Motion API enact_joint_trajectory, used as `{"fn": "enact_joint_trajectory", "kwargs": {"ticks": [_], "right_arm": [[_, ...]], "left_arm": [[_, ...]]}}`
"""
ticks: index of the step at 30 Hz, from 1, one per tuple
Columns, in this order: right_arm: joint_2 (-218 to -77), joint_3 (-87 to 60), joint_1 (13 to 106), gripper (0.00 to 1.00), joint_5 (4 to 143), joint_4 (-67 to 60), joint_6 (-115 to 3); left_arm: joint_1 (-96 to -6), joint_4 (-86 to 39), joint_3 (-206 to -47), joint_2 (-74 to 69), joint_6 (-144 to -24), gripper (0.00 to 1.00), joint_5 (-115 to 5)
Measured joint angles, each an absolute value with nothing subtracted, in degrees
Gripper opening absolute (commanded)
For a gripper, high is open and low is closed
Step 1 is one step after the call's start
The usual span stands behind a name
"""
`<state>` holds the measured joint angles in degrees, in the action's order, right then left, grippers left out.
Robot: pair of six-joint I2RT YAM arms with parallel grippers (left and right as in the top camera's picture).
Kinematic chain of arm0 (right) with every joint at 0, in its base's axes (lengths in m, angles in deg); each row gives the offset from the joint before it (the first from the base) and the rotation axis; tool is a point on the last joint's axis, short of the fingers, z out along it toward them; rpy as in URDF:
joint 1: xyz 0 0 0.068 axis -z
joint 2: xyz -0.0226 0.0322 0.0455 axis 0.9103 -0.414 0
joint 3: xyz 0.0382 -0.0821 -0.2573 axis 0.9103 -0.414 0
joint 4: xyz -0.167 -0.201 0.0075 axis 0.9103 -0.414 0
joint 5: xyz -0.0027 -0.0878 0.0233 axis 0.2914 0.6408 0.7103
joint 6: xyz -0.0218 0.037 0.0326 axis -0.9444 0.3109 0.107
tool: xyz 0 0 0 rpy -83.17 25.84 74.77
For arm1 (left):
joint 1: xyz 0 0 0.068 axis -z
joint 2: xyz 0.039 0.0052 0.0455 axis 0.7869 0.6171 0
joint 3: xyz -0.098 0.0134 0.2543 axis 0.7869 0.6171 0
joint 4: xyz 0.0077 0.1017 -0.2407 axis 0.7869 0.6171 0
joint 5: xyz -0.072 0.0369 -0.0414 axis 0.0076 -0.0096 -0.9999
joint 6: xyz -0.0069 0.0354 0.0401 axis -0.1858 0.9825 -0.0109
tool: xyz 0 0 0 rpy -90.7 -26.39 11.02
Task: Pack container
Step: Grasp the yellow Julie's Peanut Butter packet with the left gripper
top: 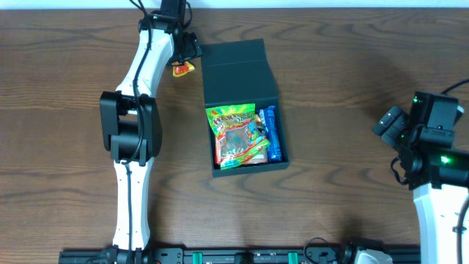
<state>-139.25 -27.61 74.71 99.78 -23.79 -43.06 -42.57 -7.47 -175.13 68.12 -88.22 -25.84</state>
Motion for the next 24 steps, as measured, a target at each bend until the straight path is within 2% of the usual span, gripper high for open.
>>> {"fn": "enact_joint_trajectory", "kwargs": {"ticks": [24], "right_arm": [[-139.3, -27.6, 74.7, 0.99, 99.8, -23.8, -43.1]], "left_arm": [[-42.6, -10.0, -175.1, 71.7, -89.4, 0.96, -25.2]]}}
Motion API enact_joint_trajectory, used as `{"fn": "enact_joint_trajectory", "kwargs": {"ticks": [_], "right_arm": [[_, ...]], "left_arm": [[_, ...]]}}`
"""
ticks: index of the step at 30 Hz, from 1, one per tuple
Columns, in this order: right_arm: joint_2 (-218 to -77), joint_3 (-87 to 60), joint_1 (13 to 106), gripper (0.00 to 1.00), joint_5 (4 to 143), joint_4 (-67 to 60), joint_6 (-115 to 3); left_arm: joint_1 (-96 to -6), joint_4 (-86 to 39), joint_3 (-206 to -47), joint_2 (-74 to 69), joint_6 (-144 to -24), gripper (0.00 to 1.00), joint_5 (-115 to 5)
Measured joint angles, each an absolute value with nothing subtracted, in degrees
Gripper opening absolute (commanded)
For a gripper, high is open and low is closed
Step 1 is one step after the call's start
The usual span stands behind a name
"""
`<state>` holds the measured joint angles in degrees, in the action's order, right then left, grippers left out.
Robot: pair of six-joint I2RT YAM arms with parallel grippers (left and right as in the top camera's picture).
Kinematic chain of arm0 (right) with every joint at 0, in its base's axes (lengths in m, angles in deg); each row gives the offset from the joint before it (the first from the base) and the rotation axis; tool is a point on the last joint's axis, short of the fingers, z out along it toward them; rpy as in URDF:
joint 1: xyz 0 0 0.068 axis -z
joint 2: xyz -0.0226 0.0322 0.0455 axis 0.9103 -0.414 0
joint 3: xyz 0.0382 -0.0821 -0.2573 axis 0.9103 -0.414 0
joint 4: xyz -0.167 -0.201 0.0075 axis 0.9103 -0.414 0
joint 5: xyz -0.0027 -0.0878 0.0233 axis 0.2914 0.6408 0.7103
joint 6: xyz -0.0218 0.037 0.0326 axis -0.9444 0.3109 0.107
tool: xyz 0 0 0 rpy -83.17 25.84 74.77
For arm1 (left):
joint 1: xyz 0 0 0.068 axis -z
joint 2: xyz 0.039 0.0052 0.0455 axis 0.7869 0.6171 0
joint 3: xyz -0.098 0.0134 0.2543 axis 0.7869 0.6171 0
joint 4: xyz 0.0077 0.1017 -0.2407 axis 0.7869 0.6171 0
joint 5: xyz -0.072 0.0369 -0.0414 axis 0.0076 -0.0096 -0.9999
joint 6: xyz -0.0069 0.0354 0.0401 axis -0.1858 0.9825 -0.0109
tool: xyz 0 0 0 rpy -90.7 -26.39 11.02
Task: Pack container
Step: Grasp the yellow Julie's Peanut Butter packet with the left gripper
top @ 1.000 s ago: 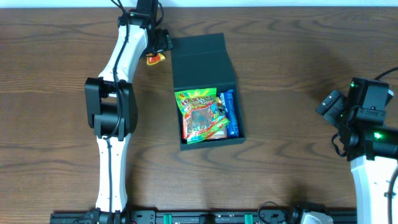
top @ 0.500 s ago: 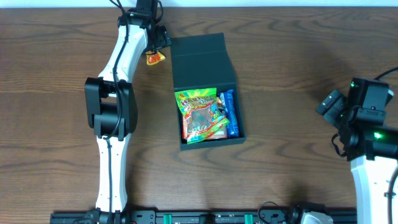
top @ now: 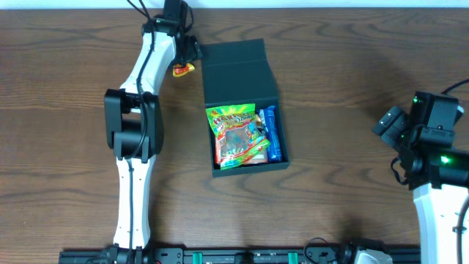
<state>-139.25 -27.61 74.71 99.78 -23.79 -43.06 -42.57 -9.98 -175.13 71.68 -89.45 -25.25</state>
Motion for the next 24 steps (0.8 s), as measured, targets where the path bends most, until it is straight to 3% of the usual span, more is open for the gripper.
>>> {"fn": "enact_joint_trajectory", "kwargs": {"ticks": [12, 14, 17, 22, 24], "right_arm": [[-139.3, -27.6, 74.7, 0.99, 99.8, -23.8, -43.1], [-139.3, -27.6, 74.7, 0.99, 99.8, -23.8, -43.1], [-139.3, -27.6, 74.7, 0.99, 99.8, -23.8, -43.1], [-139.3, -27.6, 74.7, 0.99, 99.8, -23.8, -43.1], [-139.3, -27.6, 74.7, 0.99, 99.8, -23.8, -43.1]], "left_arm": [[-42.6, -12.0, -175.1, 72.4, -89.4, 0.95, -24.4], [-42.6, -11.9, -175.1, 72.4, -89.4, 1.00, -24.4], [-42.6, -11.8, -175.1, 72.4, -89.9, 0.74, -24.4], [-42.6, -11.8, -175.1, 72.4, -89.5, 0.67, -24.4], [-42.6, -11.8, -175.1, 72.5, -89.5, 0.58, -24.3]]}}
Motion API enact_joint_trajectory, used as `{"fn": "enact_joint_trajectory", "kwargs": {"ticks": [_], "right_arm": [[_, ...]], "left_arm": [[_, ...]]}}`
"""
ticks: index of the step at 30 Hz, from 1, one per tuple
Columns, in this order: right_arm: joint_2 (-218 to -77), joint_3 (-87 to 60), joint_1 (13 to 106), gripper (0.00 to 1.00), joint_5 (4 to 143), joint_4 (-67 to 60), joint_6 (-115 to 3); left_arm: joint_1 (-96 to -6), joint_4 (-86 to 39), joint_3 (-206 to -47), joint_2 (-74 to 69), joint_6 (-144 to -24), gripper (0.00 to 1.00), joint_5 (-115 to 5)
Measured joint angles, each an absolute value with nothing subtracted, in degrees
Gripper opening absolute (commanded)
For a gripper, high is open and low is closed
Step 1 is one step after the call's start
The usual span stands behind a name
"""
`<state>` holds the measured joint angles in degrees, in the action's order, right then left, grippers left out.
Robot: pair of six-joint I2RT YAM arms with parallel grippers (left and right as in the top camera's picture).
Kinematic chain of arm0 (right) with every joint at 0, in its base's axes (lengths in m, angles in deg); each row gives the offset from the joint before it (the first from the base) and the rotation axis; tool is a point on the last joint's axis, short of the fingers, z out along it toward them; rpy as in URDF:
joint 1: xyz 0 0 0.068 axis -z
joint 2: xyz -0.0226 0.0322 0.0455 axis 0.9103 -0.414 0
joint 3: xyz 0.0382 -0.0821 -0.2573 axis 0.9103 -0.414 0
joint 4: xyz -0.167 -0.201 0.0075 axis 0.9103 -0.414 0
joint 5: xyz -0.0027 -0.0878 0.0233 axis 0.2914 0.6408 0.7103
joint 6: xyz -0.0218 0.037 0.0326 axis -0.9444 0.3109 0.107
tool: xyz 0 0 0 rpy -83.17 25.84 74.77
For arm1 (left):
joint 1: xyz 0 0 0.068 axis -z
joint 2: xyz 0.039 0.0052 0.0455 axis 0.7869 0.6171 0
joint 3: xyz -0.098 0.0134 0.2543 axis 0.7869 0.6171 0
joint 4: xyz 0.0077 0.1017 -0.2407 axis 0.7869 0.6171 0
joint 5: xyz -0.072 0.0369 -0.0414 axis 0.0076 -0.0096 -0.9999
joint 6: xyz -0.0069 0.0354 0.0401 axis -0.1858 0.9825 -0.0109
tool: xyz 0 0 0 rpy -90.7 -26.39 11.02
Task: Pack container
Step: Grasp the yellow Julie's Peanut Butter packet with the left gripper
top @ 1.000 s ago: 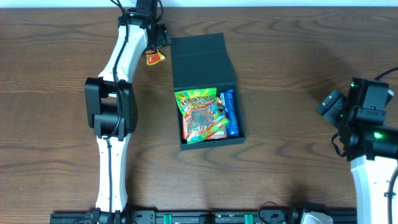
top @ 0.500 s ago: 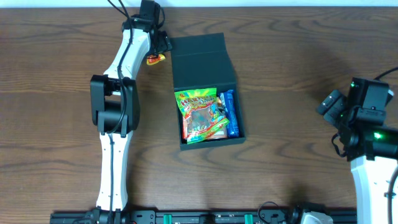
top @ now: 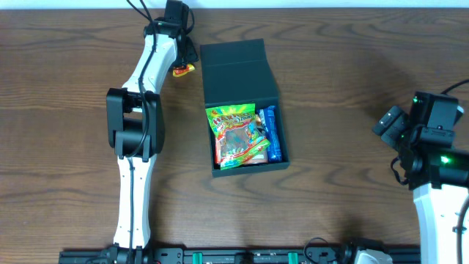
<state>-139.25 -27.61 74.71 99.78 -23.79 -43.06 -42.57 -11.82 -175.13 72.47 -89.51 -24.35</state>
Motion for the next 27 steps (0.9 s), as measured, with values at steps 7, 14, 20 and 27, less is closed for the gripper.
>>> {"fn": "enact_joint_trajectory", "kwargs": {"ticks": [7, 14, 20, 27], "right_arm": [[-139.3, -27.6, 74.7, 0.99, 99.8, -23.8, -43.1], [-139.3, -27.6, 74.7, 0.99, 99.8, -23.8, -43.1], [-139.3, -27.6, 74.7, 0.99, 99.8, -23.8, -43.1], [-139.3, -27.6, 74.7, 0.99, 99.8, -23.8, -43.1]], "left_arm": [[-42.6, -11.1, -175.1, 72.5, -89.4, 0.45, -24.4], [-42.6, -10.2, -175.1, 72.5, -89.3, 0.30, -24.3], [-42.6, -7.5, -175.1, 72.3, -88.7, 0.28, -22.1], [-41.9, -2.4, -175.1, 70.2, -86.1, 0.27, -19.4]]}}
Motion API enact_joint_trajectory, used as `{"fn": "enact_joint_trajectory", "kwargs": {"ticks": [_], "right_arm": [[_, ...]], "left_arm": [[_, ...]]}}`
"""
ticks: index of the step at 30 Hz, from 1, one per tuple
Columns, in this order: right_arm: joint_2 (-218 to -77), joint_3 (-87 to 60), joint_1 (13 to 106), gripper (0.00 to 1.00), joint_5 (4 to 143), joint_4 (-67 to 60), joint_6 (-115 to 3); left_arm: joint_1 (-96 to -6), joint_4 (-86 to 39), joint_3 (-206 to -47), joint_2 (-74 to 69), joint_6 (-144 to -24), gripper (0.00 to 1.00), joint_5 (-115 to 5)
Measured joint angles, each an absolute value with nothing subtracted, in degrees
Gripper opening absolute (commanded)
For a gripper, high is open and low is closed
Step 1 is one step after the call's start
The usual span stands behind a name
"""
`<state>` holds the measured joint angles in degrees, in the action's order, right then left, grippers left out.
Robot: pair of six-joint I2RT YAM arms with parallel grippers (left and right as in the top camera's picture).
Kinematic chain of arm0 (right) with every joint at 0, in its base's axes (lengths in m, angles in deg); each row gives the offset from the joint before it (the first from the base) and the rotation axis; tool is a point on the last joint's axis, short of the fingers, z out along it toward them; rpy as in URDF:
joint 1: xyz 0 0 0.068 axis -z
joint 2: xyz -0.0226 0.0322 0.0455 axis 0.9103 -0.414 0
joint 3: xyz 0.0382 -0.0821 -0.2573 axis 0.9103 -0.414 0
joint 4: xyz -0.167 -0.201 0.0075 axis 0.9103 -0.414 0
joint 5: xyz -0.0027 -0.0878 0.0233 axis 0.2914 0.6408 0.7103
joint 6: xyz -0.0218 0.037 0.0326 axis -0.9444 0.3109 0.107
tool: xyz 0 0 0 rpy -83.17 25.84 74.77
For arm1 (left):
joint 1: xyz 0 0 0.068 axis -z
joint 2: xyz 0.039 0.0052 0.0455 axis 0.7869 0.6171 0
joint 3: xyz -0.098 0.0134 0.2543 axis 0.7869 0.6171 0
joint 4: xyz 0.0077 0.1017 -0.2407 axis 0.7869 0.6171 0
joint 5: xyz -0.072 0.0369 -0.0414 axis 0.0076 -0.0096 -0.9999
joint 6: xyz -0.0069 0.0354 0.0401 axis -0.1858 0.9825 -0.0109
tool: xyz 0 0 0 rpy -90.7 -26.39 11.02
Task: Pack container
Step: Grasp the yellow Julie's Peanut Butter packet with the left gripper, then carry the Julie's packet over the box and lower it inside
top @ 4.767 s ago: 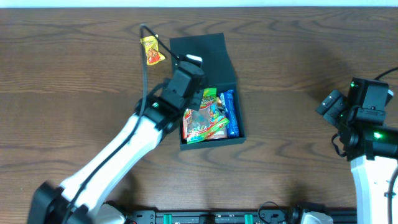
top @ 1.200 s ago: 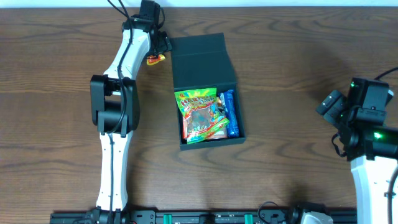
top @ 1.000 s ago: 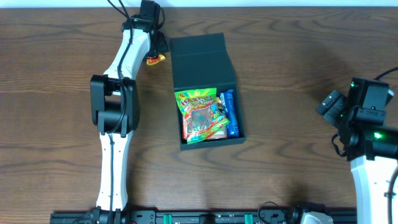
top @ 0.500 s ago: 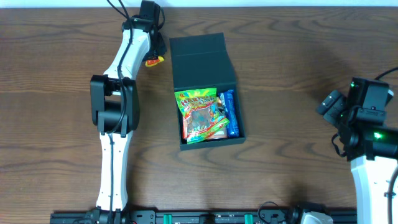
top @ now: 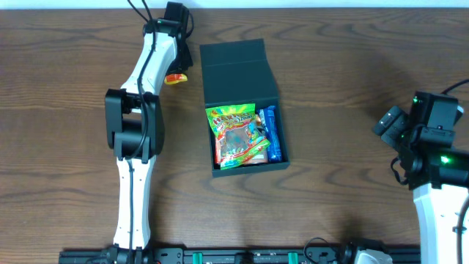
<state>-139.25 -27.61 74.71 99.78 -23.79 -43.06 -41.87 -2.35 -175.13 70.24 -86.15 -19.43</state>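
A dark box (top: 216, 170) lies open mid-table, its lid (top: 238, 73) folded flat behind it. Inside are a green candy bag (top: 236, 136) and a blue packet (top: 272, 133) along the right wall. Left of the lid, a small orange-and-yellow packet (top: 176, 77) sits at the tip of my left gripper (top: 179, 70). The fingers appear closed on it, though the arm mostly hides them. My right gripper (top: 387, 121) rests far to the right, away from the box, its jaws too dark to read.
The left arm (top: 132, 132) stretches from the front edge up the table's left side. The right arm's white base (top: 440, 213) stands at the right edge. Bare wood lies between the box and the right arm.
The orange packet has shifted a little toward the front and left, away from the lid's corner, along with the left gripper. The right arm has not moved.
The left gripper stood at the lid's back-left corner with the small packet at its tip through all three earlier moments, shifting only slightly. Now the packet sits lower and further left. The box contents and the right arm stayed the same throughout.
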Motion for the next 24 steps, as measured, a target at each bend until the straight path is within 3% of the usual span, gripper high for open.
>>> {"fn": "enact_joint_trajectory", "kwargs": {"ticks": [11, 16, 24], "right_arm": [[-139.3, -27.6, 74.7, 0.99, 99.8, -23.8, -43.1], [-139.3, -27.6, 74.7, 0.99, 99.8, -23.8, -43.1], [-139.3, -27.6, 74.7, 0.99, 99.8, -23.8, -43.1]], "left_arm": [[-31.9, 11.2, -175.1, 54.9, -84.4, 0.26, -17.6], [-26.5, 17.1, -175.1, 52.0, -84.0, 0.18, -19.0], [-18.6, 23.5, -175.1, 48.8, -83.4, 0.20, -20.6]]}}
